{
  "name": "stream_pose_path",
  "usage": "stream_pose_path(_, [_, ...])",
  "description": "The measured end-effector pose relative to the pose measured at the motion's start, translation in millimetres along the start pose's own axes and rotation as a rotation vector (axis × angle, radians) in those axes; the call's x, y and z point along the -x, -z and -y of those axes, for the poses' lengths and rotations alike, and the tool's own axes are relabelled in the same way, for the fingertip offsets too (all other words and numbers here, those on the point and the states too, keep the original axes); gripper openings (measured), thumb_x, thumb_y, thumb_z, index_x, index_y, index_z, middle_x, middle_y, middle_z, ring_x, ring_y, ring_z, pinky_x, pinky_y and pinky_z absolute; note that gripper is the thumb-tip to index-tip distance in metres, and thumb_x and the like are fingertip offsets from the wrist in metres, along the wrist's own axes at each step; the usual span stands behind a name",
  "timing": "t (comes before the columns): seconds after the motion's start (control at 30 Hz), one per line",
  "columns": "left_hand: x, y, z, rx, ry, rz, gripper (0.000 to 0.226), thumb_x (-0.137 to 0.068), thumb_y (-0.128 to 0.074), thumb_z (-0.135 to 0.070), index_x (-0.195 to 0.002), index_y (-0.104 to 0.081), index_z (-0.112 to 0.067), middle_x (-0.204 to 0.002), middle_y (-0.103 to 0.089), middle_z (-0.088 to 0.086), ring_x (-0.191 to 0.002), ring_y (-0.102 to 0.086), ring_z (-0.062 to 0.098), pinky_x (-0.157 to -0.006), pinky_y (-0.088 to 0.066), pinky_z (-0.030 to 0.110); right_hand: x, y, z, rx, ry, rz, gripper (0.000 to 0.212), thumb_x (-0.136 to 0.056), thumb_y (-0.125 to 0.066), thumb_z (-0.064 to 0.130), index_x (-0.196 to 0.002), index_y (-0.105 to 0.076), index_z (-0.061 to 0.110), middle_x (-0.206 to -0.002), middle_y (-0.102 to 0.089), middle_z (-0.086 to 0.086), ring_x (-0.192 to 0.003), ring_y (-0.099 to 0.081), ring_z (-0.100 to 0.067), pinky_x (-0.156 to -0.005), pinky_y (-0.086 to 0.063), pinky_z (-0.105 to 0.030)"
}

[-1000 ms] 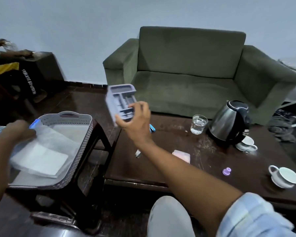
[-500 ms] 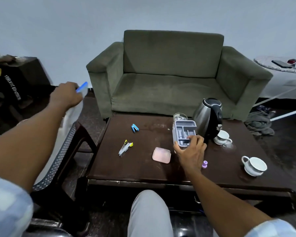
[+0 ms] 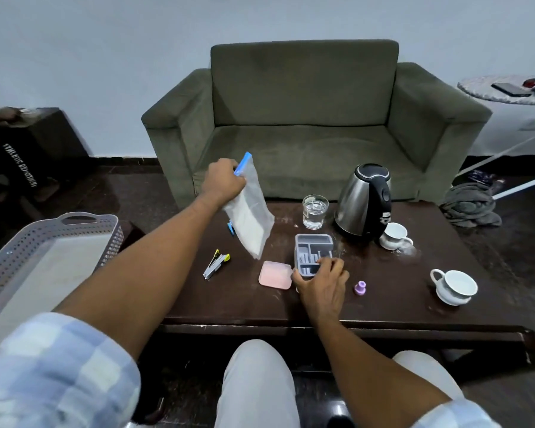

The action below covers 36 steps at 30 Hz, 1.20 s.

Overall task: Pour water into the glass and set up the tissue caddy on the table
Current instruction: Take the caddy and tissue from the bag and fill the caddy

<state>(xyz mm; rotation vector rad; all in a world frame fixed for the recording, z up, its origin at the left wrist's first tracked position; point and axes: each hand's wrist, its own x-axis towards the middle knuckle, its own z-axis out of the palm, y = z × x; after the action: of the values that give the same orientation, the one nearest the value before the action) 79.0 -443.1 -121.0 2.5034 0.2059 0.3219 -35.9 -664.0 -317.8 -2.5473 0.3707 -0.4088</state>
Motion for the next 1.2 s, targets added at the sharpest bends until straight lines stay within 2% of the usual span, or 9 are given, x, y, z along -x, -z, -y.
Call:
stream_pose_path(0.33, [-5,-17,4,0.072,0.047,0.008,0.024,-0.086,-0.07,-0.016,-0.091,-0.068,0.008,-0.08,-0.059,0.009,-0.074,-0.054,0.023,-0.065,-0.041,0.033,9,-36,66,0.016,0.076,0.163,0.077,-0.079,-0.069,0.07,-0.129,-0.055,0.014,-0.14,-0.052,-0.012,-0.118,-0.053,-0.035,-0.097,-0.049,-0.042])
stream_pose_path(0.47, [-6,-20,0,0.12,0.048,0.049,0.029,-0.088,-0.072,-0.027,-0.091,-0.068,0.002,-0.085,-0.062,0.008,-0.076,-0.056,0.023,-0.068,-0.042,0.033,1,-23,64,0.049,0.005,0.191,0.092,-0.079,-0.054,0.083,-0.138,-0.047,0.012,-0.147,-0.049,-0.012,-0.129,-0.053,-0.038,-0.11,-0.043,-0.056])
stream_pose_path(0.57, [-6,-26,-12,0.172,0.102,0.084,0.034,-0.098,-0.053,-0.036,-0.077,-0.054,-0.009,-0.091,-0.061,0.012,-0.082,-0.053,0.028,-0.073,-0.038,0.034,-24,2,60,-0.118,-0.007,0.165,0.073,-0.086,-0.054,0.063,-0.139,-0.043,0.015,-0.146,-0.048,-0.012,-0.135,-0.049,-0.037,-0.112,-0.038,-0.06])
stream_pose_path(0.67, [-1,-34,-29,0.22,0.15,0.093,0.044,-0.105,-0.029,-0.037,-0.092,-0.058,-0.006,-0.103,-0.057,0.017,-0.094,-0.051,0.031,-0.081,-0.034,0.036,-57,36,64,-0.289,0.077,0.352,0.063,-0.084,-0.061,0.039,-0.141,-0.045,0.019,-0.143,-0.051,-0.012,-0.135,-0.049,-0.037,-0.111,-0.041,-0.057])
stream_pose_path(0.8, [2,-35,-45,0.295,0.252,0.062,0.032,-0.094,-0.047,-0.02,-0.084,-0.068,0.002,-0.095,-0.066,0.023,-0.085,-0.056,0.036,-0.067,-0.036,0.033,-81,79,72,-0.182,0.169,0.673,0.086,-0.067,-0.054,0.024,-0.153,-0.046,0.02,-0.155,-0.046,-0.013,-0.143,-0.045,-0.037,-0.117,-0.041,-0.053])
stream_pose_path(0.93, [5,-23,-52,0.613,0.312,0.134,0.014,-0.077,-0.062,0.002,-0.08,-0.076,0.003,-0.072,-0.066,0.013,-0.066,-0.058,0.024,-0.064,-0.048,0.028,-93,110,88,-0.577,0.128,0.434,0.045,-0.083,-0.063,0.012,-0.128,-0.07,0.013,-0.124,-0.073,-0.005,-0.117,-0.068,-0.024,-0.1,-0.056,-0.038])
stream_pose_path(1.03, [11,-13,-59,0.739,0.318,0.324,0.013,-0.083,-0.071,0.002,-0.084,-0.079,-0.007,-0.067,-0.072,0.008,-0.057,-0.068,0.018,-0.057,-0.056,0.022,-100,133,117,-0.97,-0.063,0.59,0.039,-0.086,-0.075,0.038,-0.107,-0.073,0.006,-0.101,-0.077,-0.01,-0.092,-0.076,-0.025,-0.082,-0.063,-0.04])
stream_pose_path(1.1, [14,-9,-64,0.763,0.334,0.384,0.014,-0.081,-0.073,0.001,-0.087,-0.081,-0.009,-0.065,-0.074,0.004,-0.056,-0.071,0.013,-0.055,-0.059,0.022,-103,143,129,-0.991,-0.097,0.627,0.049,-0.086,-0.079,0.044,-0.102,-0.069,-0.001,-0.105,-0.079,-0.019,-0.09,-0.081,-0.031,-0.083,-0.066,-0.046])
stream_pose_path(1.2, [18,-2,-68,0.837,0.362,0.461,0.008,-0.089,-0.075,-0.005,-0.088,-0.08,-0.012,-0.072,-0.078,0.002,-0.065,-0.075,0.011,-0.059,-0.063,0.022,-101,151,134,-0.992,-0.15,0.534,0.02,-0.088,-0.079,0.019,-0.088,-0.066,0.004,-0.098,-0.077,-0.03,-0.083,-0.081,-0.036,-0.071,-0.068,-0.047])
